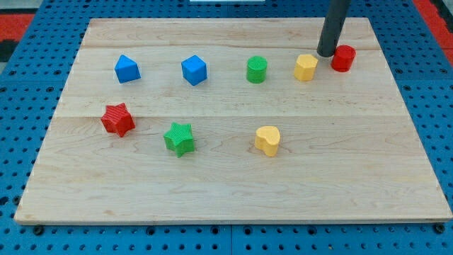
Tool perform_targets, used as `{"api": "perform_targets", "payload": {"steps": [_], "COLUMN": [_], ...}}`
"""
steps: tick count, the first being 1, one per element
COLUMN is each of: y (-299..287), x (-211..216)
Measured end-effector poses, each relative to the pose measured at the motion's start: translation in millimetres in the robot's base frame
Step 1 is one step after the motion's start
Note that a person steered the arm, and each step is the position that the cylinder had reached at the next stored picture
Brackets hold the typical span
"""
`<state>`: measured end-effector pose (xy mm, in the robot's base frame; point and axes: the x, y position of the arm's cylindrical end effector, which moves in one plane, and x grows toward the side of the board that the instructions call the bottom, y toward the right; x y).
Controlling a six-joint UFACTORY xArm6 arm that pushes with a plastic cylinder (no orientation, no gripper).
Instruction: Push the red circle slightly down
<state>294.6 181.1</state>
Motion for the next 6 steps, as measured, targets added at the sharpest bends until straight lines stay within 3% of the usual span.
{"api": "perform_targets", "payload": {"steps": [3,4,6], "y": [7,56,57], "x": [-38,-28,21]}}
